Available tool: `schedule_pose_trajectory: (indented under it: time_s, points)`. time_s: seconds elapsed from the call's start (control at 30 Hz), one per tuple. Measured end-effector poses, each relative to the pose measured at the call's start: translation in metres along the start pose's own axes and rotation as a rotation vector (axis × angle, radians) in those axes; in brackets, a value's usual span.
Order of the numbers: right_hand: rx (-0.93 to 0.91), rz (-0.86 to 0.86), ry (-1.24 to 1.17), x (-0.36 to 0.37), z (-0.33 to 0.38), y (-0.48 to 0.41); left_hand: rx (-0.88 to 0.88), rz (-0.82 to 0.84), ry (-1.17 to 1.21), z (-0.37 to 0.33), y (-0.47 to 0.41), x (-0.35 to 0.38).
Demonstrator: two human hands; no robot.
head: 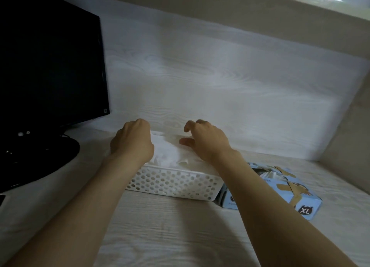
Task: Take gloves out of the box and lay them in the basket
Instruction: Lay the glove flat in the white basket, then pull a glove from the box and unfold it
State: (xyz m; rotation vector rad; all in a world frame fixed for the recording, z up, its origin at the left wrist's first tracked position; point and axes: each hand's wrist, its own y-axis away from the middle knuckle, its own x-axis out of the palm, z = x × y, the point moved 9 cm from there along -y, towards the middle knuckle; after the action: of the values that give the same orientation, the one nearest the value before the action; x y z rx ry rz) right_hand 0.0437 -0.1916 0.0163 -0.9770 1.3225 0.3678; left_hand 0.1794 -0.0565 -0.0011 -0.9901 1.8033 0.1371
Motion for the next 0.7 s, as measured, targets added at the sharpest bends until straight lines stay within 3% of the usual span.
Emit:
schedule_pose_trajectory:
  time_s: [0.17, 0.23, 0.3, 0.4, 0.53, 0.7]
  points:
    - [-0.132, -0.006, 0.168, -0.017, 0.027, 0.010, 0.112, -0.050, -0.154, -0.009, -0.004, 0.000]
    - [-0.078, 0.193, 0.023, -0.012, 0.025, 0.017, 0.175, -0.090, -0.058, -0.017, -0.003, -0.004]
    - [0.012, 0.442, -0.095, 0.002, 0.022, 0.028, 0.184, -0.019, 0.109, -0.018, 0.000, 0.002]
    - [0.041, 0.616, -0.015, 0.018, 0.020, 0.041, 0.183, 0.105, 0.114, -0.019, 0.006, 0.017]
    - [0.028, 0.574, -0.104, 0.027, 0.021, 0.038, 0.282, 0.019, -0.055, -0.040, 0.021, 0.008]
    - [0.092, 0.222, -0.328, 0.013, 0.009, 0.045, 0.471, -0.217, -0.007, -0.077, 0.053, -0.011]
